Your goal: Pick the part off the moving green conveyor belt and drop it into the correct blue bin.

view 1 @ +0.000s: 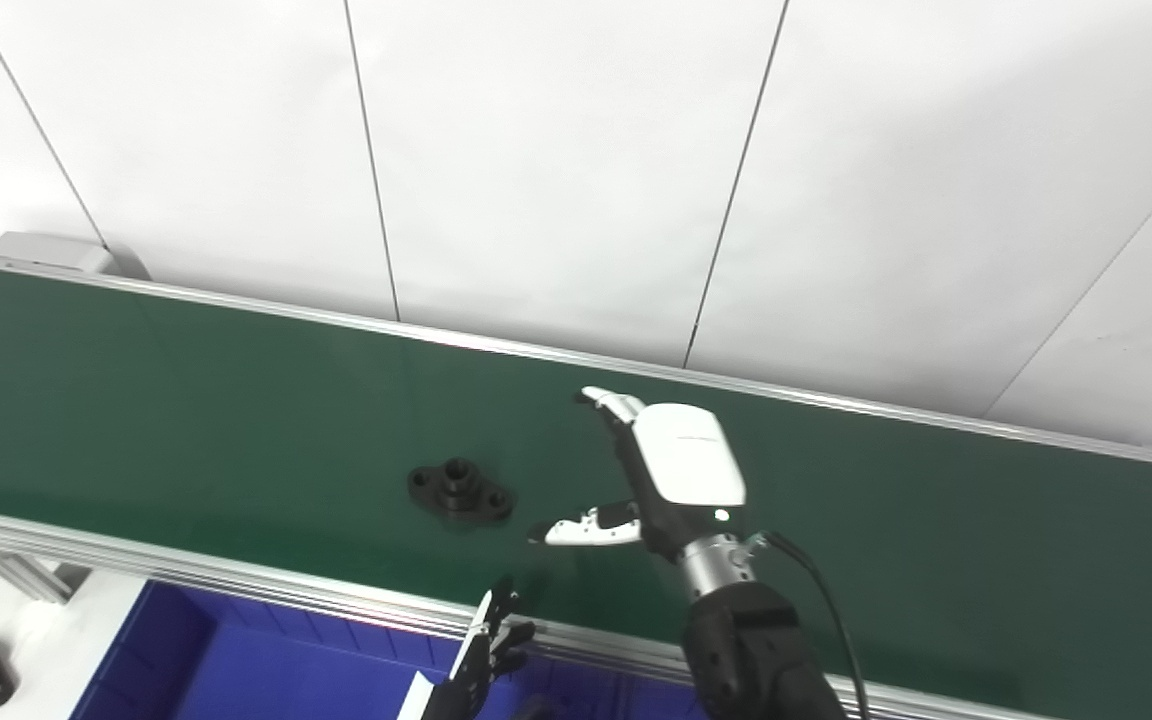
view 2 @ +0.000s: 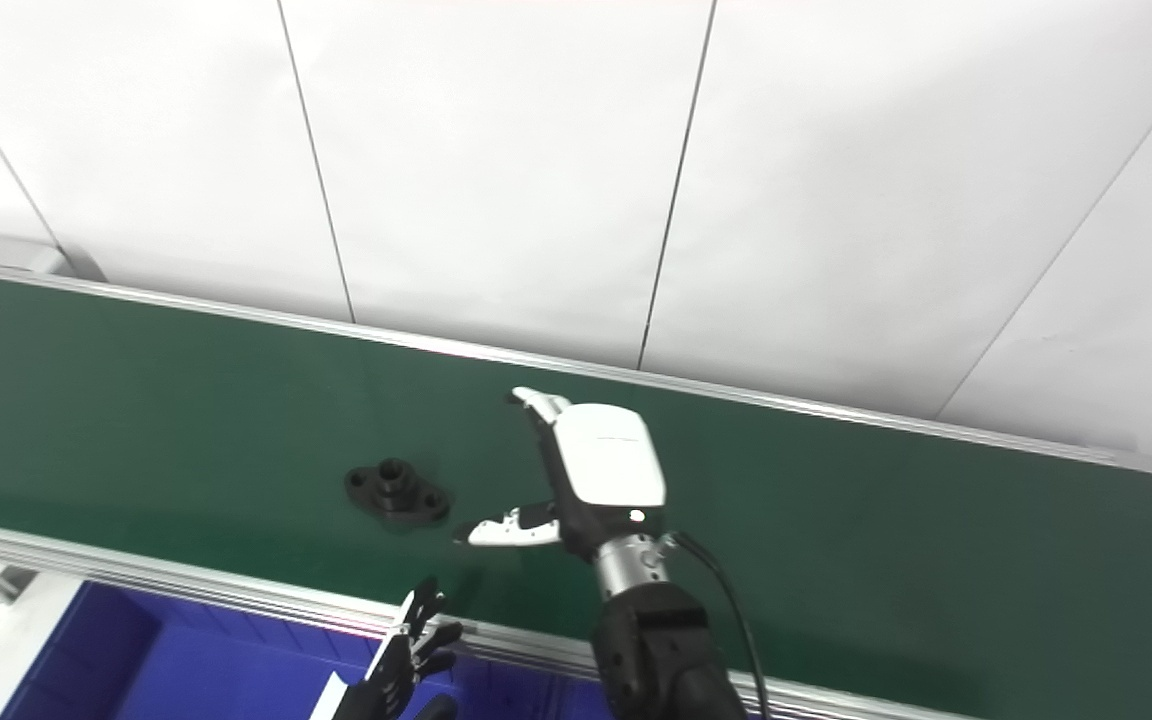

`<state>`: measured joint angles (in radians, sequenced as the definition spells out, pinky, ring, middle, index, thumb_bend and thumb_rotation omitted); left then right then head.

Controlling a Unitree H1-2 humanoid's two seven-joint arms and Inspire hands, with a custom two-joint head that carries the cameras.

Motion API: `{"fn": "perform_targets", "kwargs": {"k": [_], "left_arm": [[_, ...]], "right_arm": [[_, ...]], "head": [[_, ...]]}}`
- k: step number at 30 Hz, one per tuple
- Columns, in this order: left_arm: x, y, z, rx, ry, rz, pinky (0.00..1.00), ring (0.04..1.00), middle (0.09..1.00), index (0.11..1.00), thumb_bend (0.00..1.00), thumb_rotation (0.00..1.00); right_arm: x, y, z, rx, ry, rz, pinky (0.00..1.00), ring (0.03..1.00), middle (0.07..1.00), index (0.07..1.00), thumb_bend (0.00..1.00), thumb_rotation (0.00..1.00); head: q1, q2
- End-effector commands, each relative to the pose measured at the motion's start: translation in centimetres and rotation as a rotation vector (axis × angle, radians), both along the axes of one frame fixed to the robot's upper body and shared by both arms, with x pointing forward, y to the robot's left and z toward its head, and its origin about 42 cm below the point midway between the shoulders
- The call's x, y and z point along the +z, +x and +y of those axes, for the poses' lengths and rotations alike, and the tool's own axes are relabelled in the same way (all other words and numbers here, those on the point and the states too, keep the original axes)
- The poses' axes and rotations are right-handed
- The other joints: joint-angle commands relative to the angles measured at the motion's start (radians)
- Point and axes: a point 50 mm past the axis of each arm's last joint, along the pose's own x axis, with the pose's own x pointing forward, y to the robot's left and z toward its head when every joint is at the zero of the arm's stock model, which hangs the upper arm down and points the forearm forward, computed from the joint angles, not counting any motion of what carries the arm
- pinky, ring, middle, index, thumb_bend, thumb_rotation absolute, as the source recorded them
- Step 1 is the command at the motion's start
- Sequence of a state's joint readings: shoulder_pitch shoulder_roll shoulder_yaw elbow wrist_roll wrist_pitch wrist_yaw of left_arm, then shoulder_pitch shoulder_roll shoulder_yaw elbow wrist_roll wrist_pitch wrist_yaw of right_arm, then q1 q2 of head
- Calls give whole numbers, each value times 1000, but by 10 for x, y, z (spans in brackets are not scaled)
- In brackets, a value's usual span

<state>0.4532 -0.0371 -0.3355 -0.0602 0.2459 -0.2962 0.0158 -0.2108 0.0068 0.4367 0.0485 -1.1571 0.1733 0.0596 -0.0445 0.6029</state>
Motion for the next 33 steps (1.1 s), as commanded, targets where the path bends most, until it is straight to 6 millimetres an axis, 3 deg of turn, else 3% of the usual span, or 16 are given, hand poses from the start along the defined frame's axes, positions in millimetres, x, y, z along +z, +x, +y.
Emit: {"fn": "perform_targets", "kwargs": {"k": [1,6,13,15,25,27,28,30,33], "left_arm": [[14,3,-14,1,-40,-47,844,895,982,1000,517,816],[15,2,-17,2,-36,-47,839,893,979,1000,529,809],[19,2,-21,2,-38,-57,833,892,976,1000,512,807],[20,2,-22,3,-41,-57,834,892,977,1000,514,806],[21,0,-29,7,-47,-56,822,883,975,1000,515,820],[22,-1,-29,8,-50,-58,821,883,974,999,513,816],[22,-1,-30,9,-50,-58,817,881,970,998,513,813],[23,-1,-30,13,-55,-57,813,878,968,998,515,811],[24,-2,-29,14,-55,-62,819,876,963,996,514,802]], "right_arm": [[14,12,14,10,-11,-62,443,607,805,813,963,483],[2,21,27,43,-103,-44,429,581,813,828,957,524],[-13,28,37,58,-171,-7,417,554,804,814,969,507],[-17,29,38,58,-180,5,373,488,763,800,968,481],[-27,34,39,51,-199,42,218,338,632,777,928,412],[-26,36,38,64,-186,53,182,277,475,732,845,330],[-26,37,37,69,-178,61,157,234,370,680,784,212],[-27,38,35,72,-181,70,134,199,294,533,574,149],[-28,37,33,64,-208,79,91,150,241,490,520,116]], "head": [[3,2],[12,7],[20,16],[24,17],[37,24],[37,26],[37,30],[37,30],[36,36]]}}
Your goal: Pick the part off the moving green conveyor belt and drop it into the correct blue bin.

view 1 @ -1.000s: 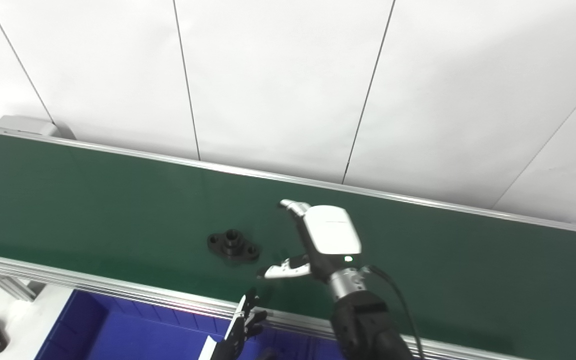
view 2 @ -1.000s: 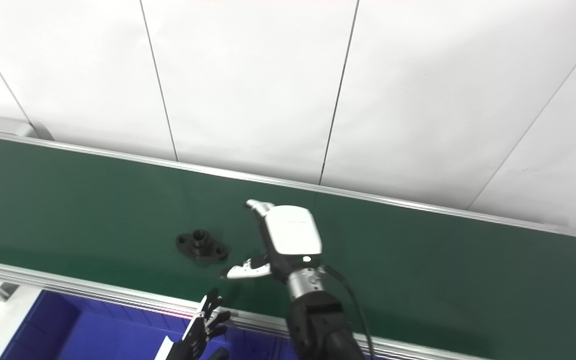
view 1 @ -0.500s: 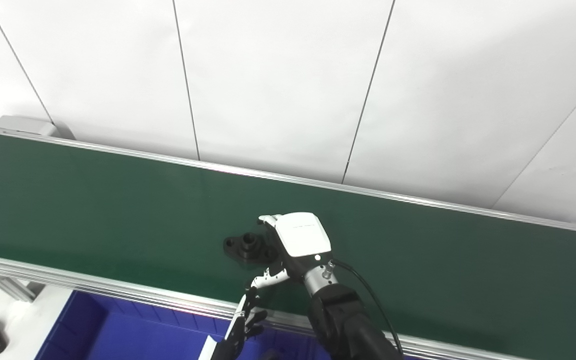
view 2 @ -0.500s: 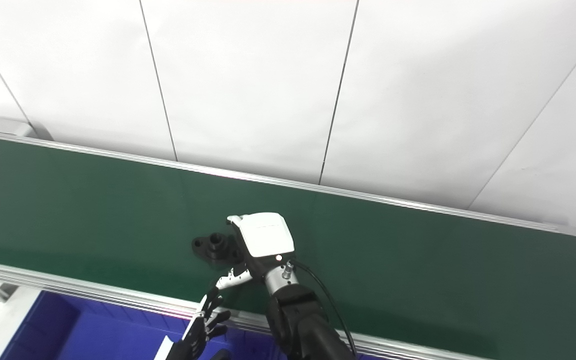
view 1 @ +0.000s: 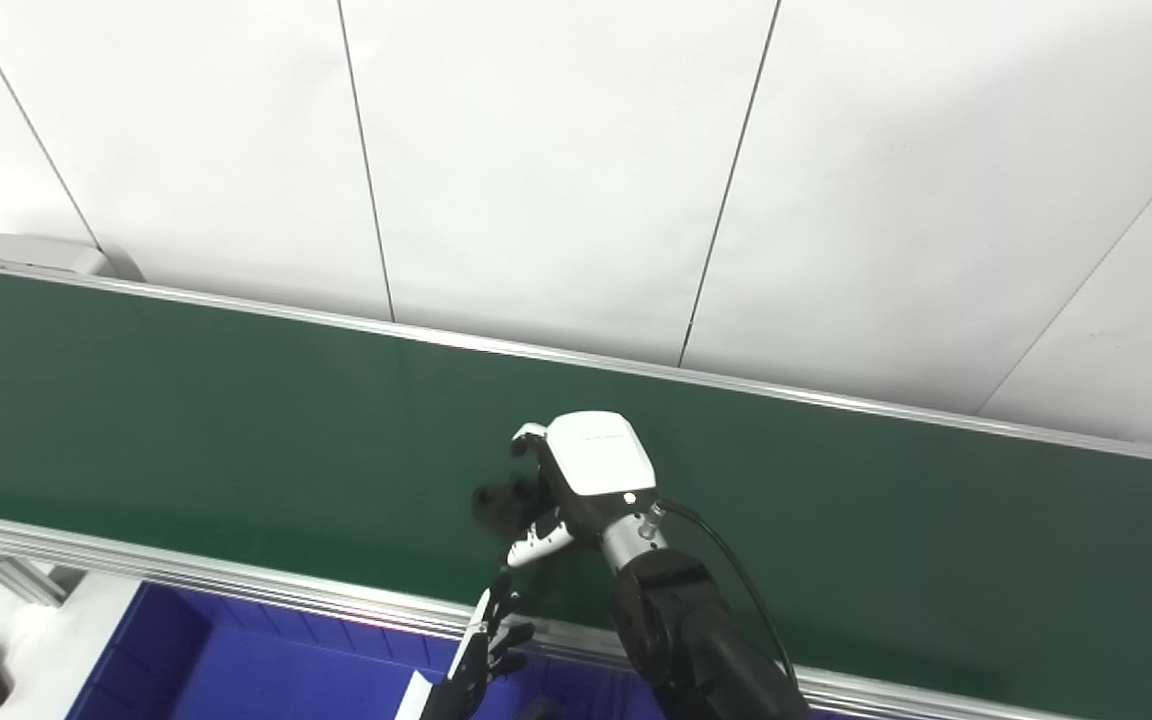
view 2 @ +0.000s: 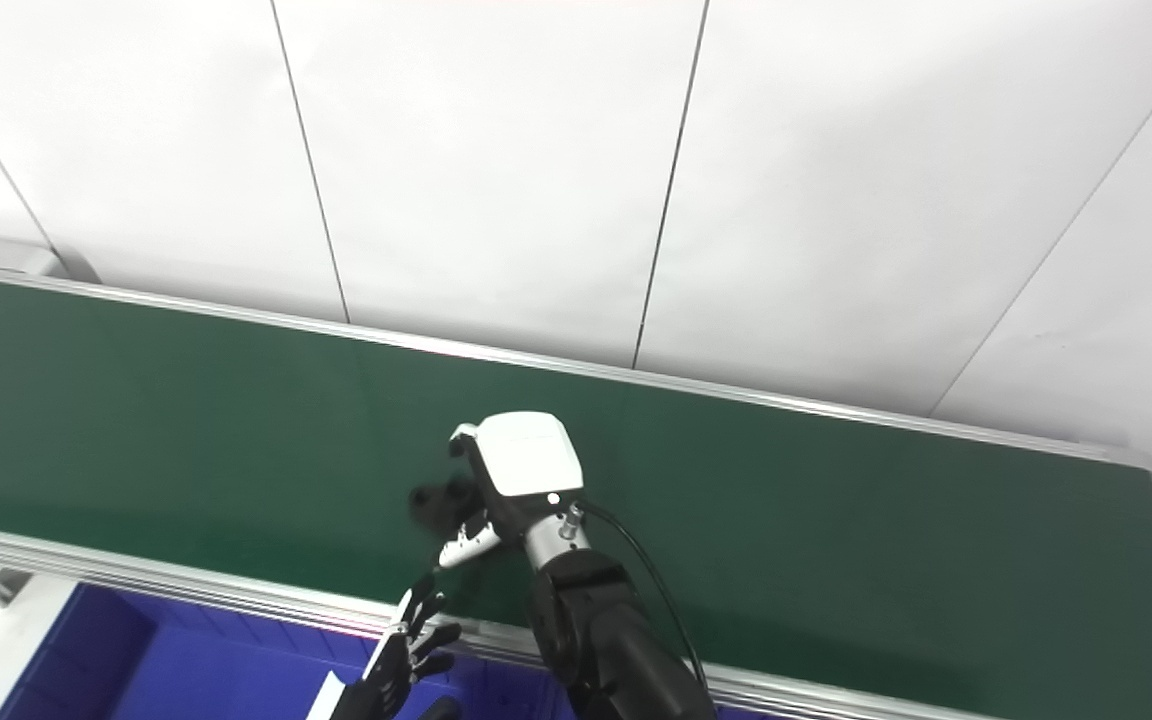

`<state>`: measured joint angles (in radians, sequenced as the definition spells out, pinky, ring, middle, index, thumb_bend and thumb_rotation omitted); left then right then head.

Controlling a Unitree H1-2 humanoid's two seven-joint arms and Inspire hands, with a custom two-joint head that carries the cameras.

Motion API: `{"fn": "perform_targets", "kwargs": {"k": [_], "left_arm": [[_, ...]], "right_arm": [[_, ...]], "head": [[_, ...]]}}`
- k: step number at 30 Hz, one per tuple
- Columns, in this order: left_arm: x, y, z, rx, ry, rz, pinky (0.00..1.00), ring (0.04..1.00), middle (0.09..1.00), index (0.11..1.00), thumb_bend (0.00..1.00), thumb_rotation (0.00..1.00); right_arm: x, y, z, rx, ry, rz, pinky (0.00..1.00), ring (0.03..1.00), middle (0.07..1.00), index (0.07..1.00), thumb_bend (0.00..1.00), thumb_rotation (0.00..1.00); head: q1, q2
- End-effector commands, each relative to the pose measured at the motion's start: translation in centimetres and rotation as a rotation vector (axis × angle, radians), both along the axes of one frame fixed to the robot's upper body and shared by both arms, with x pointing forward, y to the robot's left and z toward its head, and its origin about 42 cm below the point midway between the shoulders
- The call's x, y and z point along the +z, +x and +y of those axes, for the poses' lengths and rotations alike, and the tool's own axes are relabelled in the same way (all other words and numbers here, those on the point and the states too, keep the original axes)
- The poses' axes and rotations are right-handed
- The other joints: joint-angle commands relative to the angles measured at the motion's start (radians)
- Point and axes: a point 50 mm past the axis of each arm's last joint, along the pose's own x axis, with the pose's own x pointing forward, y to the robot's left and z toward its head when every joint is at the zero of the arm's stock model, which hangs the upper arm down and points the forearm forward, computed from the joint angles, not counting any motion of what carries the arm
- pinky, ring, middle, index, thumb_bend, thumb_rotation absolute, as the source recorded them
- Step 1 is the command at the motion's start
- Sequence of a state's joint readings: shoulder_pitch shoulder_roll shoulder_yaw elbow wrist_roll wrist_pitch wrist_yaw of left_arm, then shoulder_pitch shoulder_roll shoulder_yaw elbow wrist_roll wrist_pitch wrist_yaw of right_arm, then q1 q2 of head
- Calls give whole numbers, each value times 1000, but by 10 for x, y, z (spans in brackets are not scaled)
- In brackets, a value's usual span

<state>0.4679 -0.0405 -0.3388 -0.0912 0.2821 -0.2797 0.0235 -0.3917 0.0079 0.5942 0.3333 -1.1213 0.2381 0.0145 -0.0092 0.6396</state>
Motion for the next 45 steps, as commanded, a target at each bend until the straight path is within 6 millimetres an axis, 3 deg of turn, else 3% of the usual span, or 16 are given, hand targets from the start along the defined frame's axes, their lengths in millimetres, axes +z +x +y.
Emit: {"fn": "perform_targets", "kwargs": {"k": [1,18,27,36,40,45], "left_arm": [[18,0,-28,8,-83,-55,820,876,963,997,514,806],[20,-2,-22,6,-76,-53,802,857,935,991,524,807],[20,-2,-20,4,-79,-54,787,850,935,1000,528,818],[20,-1,-13,7,-96,-51,790,849,927,1000,519,822],[20,0,-6,7,-101,-47,800,855,929,1000,535,842],[20,1,1,9,-112,-43,803,850,928,1000,549,853]], "right_arm": [[-5,2,-7,-22,-62,22,85,144,235,486,516,114],[-8,1,-17,-66,-127,59,75,145,235,479,516,115],[2,-3,-21,-71,-53,53,96,163,251,479,516,122],[53,-16,-26,-60,80,-30,106,167,259,489,509,133],[84,-23,-38,-69,79,-78,116,179,273,490,511,132],[108,-38,-62,-88,49,-109,109,172,266,490,511,133]], "head": [[-2,1],[-15,12],[-37,19],[-82,24],[-128,34],[-156,44]]}}
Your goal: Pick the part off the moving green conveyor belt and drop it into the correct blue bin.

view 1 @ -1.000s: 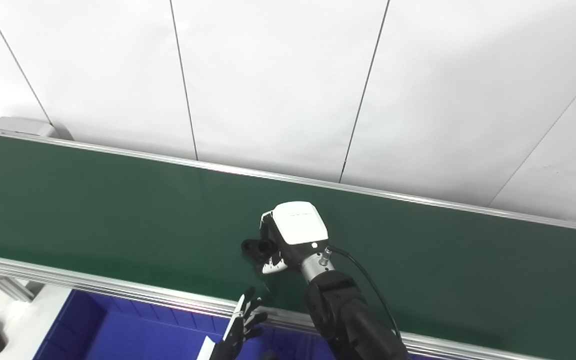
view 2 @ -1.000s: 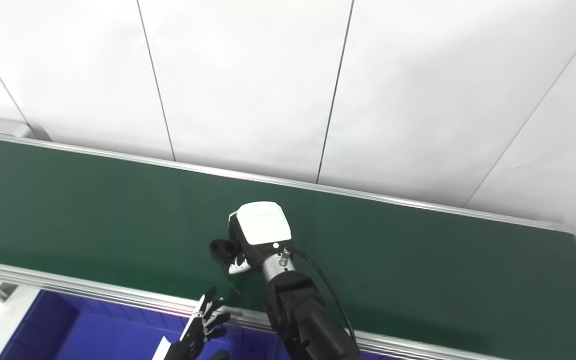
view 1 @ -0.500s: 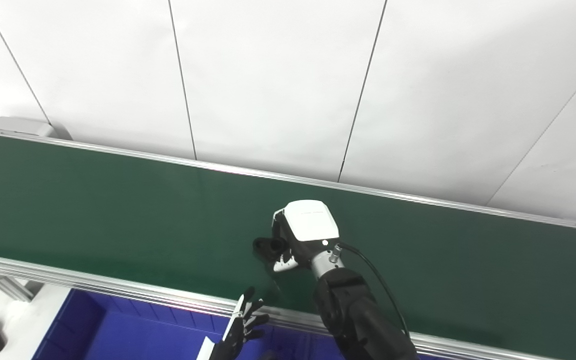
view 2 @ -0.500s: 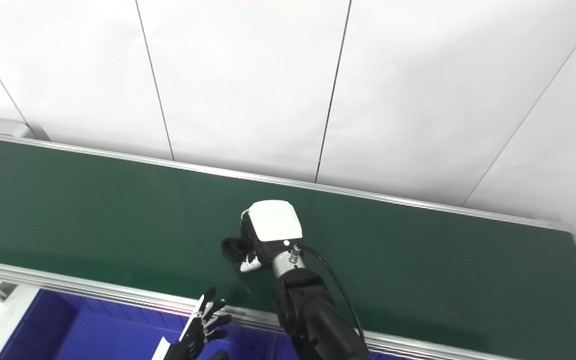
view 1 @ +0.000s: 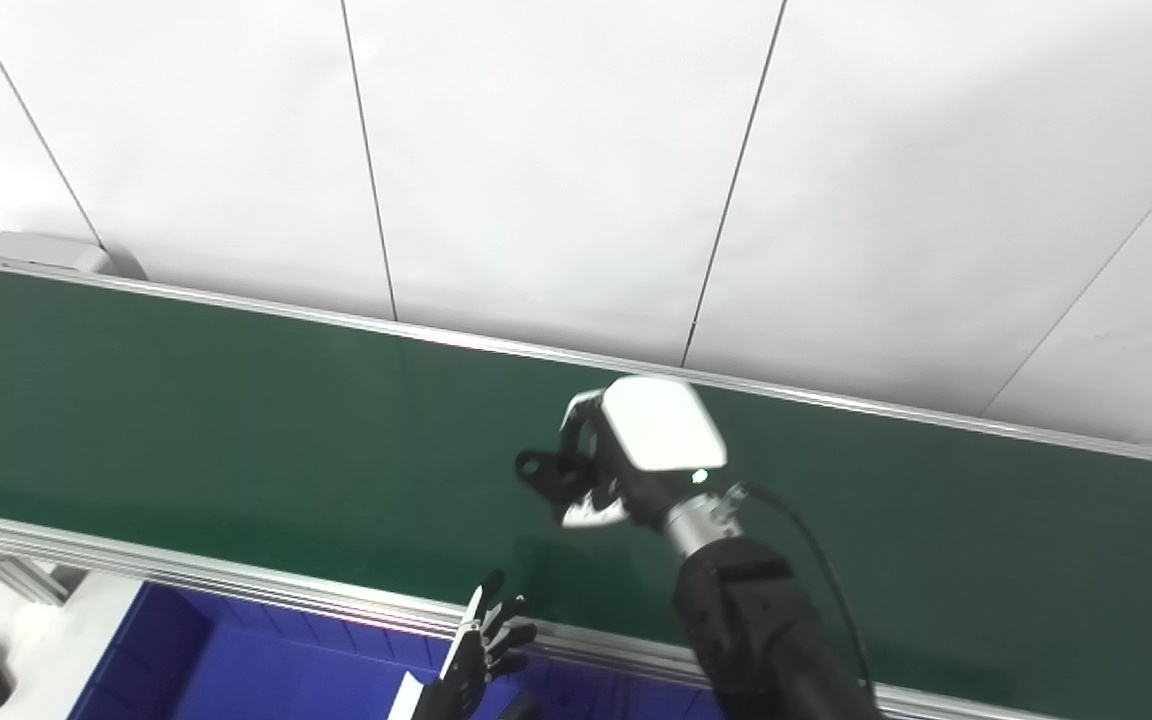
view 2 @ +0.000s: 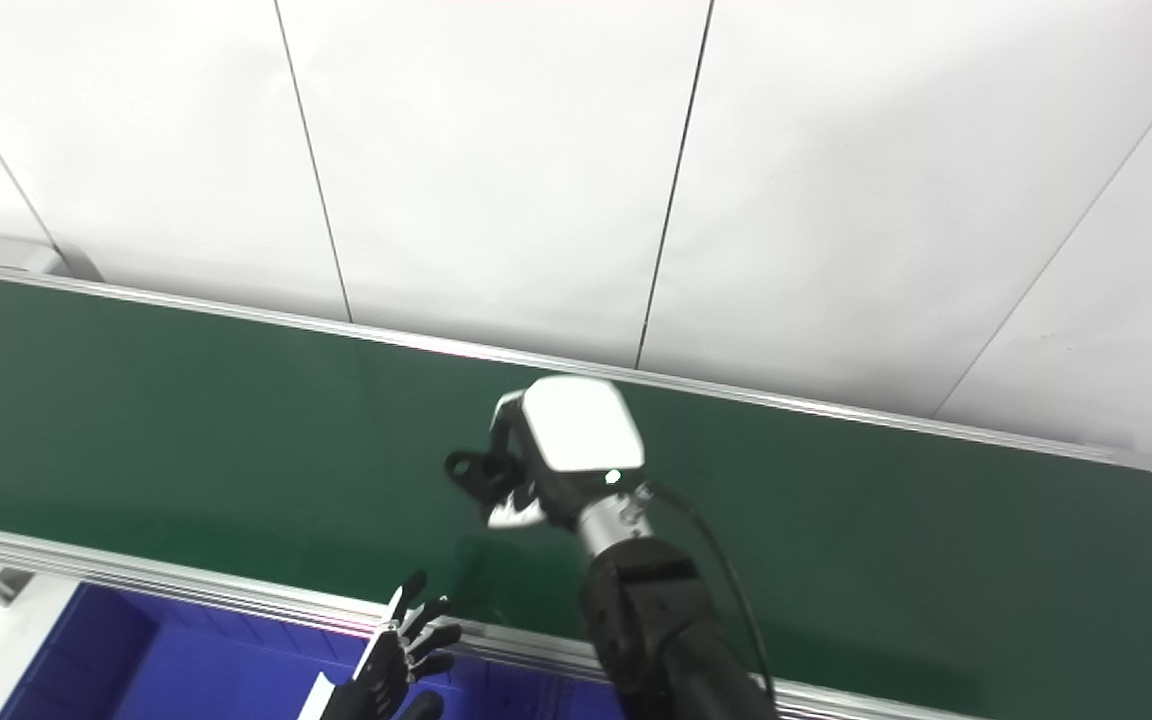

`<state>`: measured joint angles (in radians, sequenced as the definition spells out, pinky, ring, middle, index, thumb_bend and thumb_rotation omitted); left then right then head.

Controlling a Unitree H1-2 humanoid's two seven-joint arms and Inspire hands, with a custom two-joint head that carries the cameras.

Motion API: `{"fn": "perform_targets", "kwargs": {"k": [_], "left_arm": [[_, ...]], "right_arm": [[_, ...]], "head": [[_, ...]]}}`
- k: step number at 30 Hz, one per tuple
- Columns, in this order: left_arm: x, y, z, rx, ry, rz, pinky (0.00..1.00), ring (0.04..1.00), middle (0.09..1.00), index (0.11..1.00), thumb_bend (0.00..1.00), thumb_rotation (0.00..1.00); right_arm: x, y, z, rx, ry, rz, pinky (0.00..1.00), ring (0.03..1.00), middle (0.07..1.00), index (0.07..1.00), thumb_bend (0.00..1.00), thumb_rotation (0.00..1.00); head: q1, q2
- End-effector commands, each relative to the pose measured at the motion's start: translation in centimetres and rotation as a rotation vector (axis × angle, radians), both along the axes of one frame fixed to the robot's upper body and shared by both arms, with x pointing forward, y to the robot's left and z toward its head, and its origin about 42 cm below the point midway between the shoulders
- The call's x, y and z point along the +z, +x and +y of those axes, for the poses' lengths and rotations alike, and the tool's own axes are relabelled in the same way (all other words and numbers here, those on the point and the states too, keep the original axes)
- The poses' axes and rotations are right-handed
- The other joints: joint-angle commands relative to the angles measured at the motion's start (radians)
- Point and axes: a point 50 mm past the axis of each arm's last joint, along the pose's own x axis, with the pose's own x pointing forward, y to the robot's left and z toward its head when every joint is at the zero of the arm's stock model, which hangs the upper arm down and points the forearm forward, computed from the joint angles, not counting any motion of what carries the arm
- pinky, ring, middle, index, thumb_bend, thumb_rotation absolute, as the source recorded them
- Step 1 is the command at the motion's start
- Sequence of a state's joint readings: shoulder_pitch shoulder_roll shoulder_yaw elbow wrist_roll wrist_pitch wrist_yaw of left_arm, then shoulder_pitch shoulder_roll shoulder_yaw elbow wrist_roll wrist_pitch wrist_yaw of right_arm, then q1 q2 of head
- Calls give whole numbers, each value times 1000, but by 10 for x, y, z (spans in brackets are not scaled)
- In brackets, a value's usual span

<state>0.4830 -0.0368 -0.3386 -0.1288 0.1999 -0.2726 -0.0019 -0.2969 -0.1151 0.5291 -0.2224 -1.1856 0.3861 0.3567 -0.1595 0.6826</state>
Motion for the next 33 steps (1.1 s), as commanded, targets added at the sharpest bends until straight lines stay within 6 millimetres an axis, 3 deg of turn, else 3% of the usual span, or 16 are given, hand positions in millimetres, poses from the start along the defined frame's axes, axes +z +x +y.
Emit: {"fn": "perform_targets", "kwargs": {"k": [1,8,12,18,22,27,33], "left_arm": [[13,4,0,2,-38,-44,812,853,930,1000,553,855],[17,8,17,-7,-3,-50,824,860,933,1000,567,935],[25,13,38,-24,20,-60,893,889,951,1000,594,991],[36,23,64,-42,-28,-44,997,956,979,1000,614,1000],[39,29,79,-42,-86,-1,1000,980,997,1000,622,1000],[40,36,93,-38,-76,5,1000,963,998,1000,608,998],[48,49,105,-57,-85,20,1000,953,985,1000,589,962]], "right_arm": [[21,-8,-12,-23,-11,-59,106,169,263,489,511,134],[34,-40,-34,-58,-86,-34,101,168,263,490,513,132],[45,-58,-34,-102,-128,21,114,188,291,488,513,135],[59,-76,-38,-162,-131,107,120,195,294,488,513,131],[64,-94,-48,-216,-125,143,111,182,276,489,514,128],[68,-126,-62,-300,-124,210,147,224,338,489,512,133],[59,-154,-54,-373,-84,271,119,190,296,489,514,133]], "head": [[-14,5],[-142,54],[-348,113],[-554,153],[-627,163],[-673,185],[-739,224]]}}
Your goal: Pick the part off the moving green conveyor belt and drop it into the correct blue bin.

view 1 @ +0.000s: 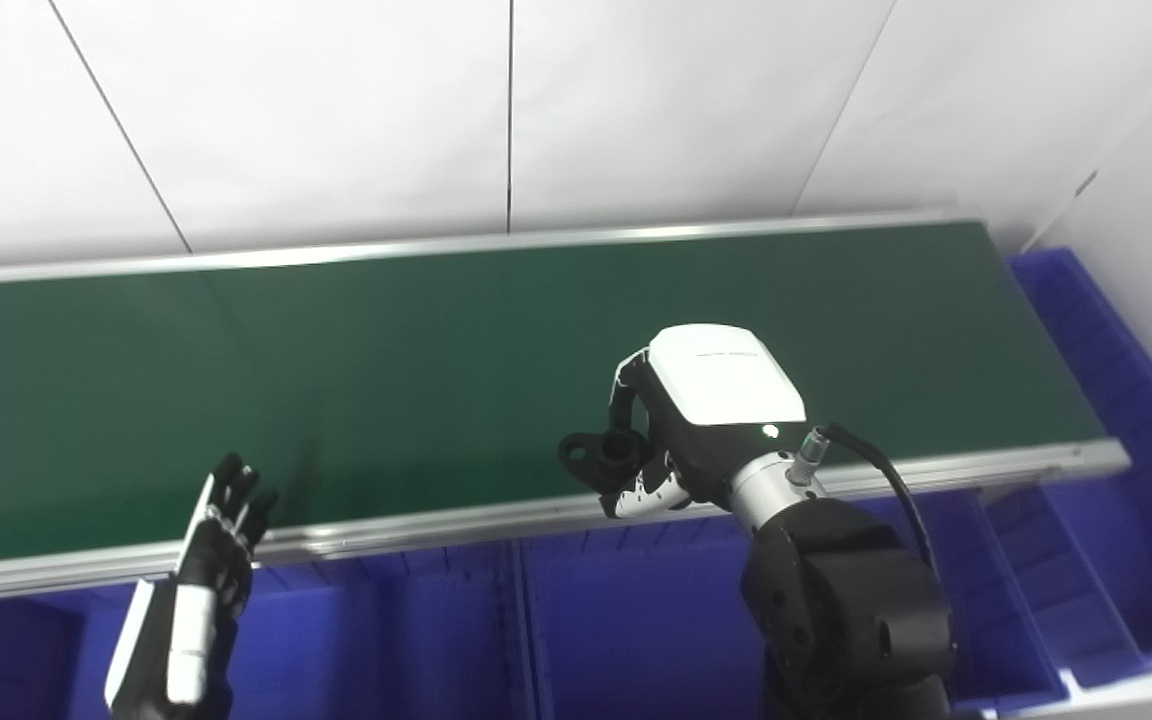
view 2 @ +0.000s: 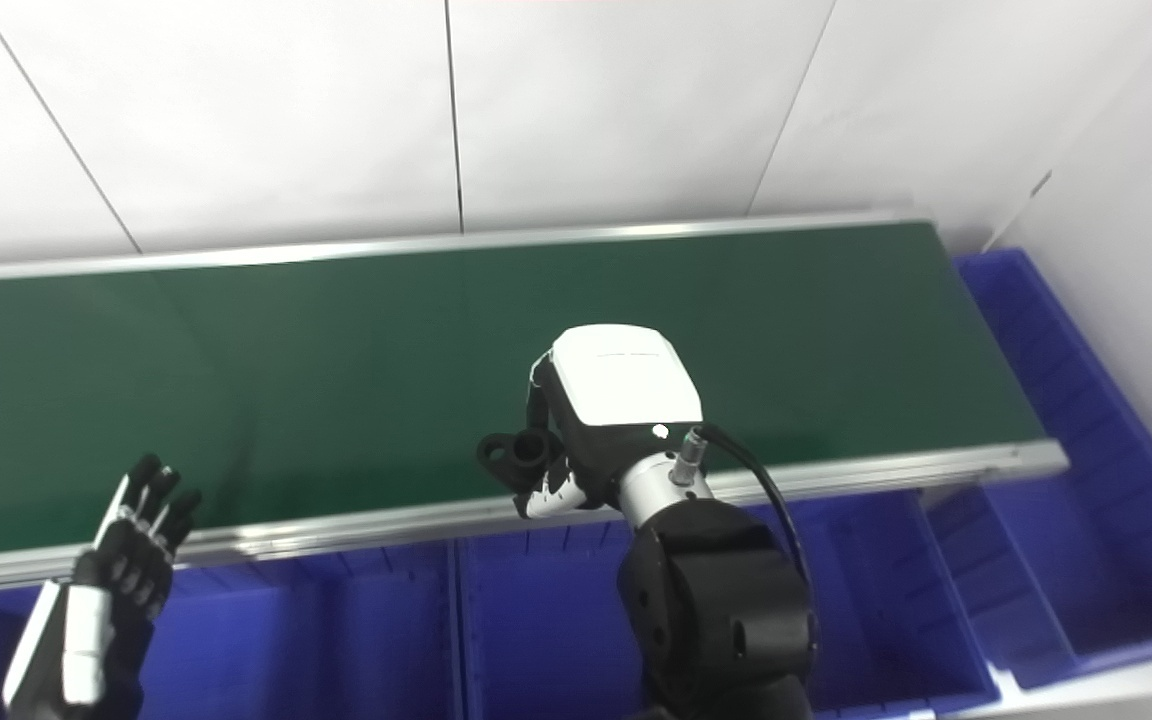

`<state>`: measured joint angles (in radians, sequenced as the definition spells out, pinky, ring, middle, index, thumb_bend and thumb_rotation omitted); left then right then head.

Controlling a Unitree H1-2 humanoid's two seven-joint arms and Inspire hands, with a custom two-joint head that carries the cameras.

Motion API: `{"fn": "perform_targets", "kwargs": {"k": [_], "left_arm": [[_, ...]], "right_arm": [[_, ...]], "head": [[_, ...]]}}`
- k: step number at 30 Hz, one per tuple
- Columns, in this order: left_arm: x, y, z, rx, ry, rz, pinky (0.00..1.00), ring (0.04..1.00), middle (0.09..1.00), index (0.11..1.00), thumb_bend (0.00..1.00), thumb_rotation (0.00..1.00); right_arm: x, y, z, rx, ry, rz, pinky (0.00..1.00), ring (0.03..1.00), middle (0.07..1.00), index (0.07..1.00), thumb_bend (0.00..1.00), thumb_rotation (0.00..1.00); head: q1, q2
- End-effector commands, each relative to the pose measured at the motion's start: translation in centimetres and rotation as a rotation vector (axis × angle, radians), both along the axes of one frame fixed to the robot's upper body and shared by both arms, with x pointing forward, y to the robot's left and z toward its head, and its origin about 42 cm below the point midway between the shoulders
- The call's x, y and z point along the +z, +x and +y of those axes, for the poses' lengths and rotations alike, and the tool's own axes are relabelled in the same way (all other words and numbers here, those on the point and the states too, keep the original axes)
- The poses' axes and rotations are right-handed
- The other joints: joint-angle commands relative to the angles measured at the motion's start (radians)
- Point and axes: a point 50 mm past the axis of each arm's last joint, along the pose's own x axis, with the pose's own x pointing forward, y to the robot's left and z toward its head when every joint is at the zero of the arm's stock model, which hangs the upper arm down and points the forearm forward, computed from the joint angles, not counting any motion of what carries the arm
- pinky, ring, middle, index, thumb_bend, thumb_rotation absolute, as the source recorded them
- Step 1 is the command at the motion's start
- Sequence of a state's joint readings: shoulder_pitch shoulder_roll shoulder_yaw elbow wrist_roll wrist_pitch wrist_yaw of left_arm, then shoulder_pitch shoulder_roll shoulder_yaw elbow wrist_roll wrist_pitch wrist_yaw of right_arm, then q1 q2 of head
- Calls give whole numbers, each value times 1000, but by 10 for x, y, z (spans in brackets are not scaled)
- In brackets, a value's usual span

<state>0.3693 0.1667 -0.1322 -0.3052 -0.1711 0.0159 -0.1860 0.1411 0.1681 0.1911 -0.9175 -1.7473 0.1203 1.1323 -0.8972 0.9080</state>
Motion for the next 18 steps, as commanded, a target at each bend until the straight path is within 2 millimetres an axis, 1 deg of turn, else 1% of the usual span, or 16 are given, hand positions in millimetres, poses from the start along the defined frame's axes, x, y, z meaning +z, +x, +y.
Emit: {"fn": "perform_targets", "kwargs": {"k": [1,2,6,8,12,14,16,17,18], "left_arm": [[15,7,5,-26,2,-48,1000,953,983,1000,591,963],[16,9,6,-29,6,-49,1000,952,982,1000,593,963],[22,14,6,-34,0,-44,1000,950,976,1000,604,955],[23,16,6,-39,-5,-40,1000,946,975,1000,610,936],[24,20,6,-55,16,-40,1000,949,979,1000,616,940],[24,21,7,-57,26,-39,1000,948,979,1000,623,941],[24,23,6,-62,32,-40,1000,947,978,1000,626,942],[24,24,5,-63,33,-41,1000,946,978,1000,630,943],[24,25,5,-64,33,-42,1000,941,977,1000,619,943]], "right_arm": [[6,-13,14,-17,44,-33,118,192,303,489,514,133],[5,-15,16,-20,43,-26,124,201,315,489,514,133],[-1,-25,18,-49,42,8,143,218,332,490,512,137],[-5,-30,17,-69,50,29,166,240,355,491,511,138],[-9,-35,16,-88,52,65,174,252,363,490,511,135],[-10,-37,16,-86,55,70,199,283,386,489,511,134],[-11,-40,19,-85,65,75,195,278,380,488,511,132],[-13,-44,21,-84,74,82,197,280,435,486,520,54],[-13,-46,23,-84,81,86,197,278,458,486,524,23]], "head": [[-6,4],[-13,13],[-23,24],[-28,25],[-30,29],[-28,28],[-25,28],[-20,30],[-20,30]]}}
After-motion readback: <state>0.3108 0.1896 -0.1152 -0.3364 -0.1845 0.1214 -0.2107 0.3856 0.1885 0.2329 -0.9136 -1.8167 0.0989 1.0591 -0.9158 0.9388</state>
